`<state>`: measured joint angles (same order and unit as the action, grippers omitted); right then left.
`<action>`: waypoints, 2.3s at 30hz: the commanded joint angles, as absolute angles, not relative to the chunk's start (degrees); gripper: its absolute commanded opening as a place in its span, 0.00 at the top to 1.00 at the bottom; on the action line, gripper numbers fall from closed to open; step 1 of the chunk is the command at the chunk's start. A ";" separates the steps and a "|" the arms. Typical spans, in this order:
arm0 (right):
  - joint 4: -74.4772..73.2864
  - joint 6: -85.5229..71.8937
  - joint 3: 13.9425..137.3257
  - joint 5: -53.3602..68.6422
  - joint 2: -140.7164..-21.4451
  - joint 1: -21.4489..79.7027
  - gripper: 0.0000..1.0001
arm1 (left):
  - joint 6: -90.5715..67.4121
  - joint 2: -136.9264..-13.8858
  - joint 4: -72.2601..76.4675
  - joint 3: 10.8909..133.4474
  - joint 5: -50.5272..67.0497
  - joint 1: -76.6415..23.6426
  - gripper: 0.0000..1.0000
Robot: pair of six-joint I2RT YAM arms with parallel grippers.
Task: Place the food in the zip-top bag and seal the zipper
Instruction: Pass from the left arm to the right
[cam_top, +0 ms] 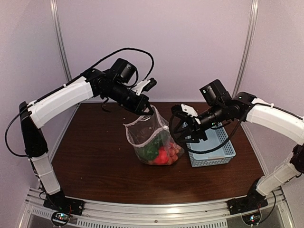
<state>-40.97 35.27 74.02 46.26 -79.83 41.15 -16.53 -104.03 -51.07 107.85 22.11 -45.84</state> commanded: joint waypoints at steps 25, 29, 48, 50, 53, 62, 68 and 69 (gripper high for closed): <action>-28.47 29.15 70.44 32.90 -80.31 40.08 0.52 | -21.07 -100.50 -44.12 104.25 20.71 -43.44 1.00; -26.25 28.17 70.89 35.12 -82.43 40.21 0.52 | -21.03 -100.28 -44.33 104.30 21.06 -43.12 1.00; -23.77 27.78 74.30 37.46 -87.43 42.15 0.65 | -21.01 -100.28 -44.12 103.65 20.92 -42.54 1.00; -23.56 27.69 74.42 37.46 -87.45 42.35 0.68 | -21.10 -100.28 -44.12 103.68 20.96 -42.54 1.00; -23.11 27.39 74.65 37.12 -87.53 42.40 0.71 | -21.22 -100.29 -44.18 103.62 20.93 -42.54 1.00; -22.17 26.51 74.93 36.16 -87.85 42.62 0.77 | -21.70 -100.28 -43.69 103.70 21.34 -42.54 1.00; -22.05 26.38 75.06 36.04 -87.88 42.74 0.80 | -22.01 -100.28 -43.73 103.70 21.47 -42.54 1.00; -22.14 26.43 74.94 36.04 -87.87 42.76 0.80 | -22.10 -100.31 -43.69 103.76 21.48 -42.54 1.00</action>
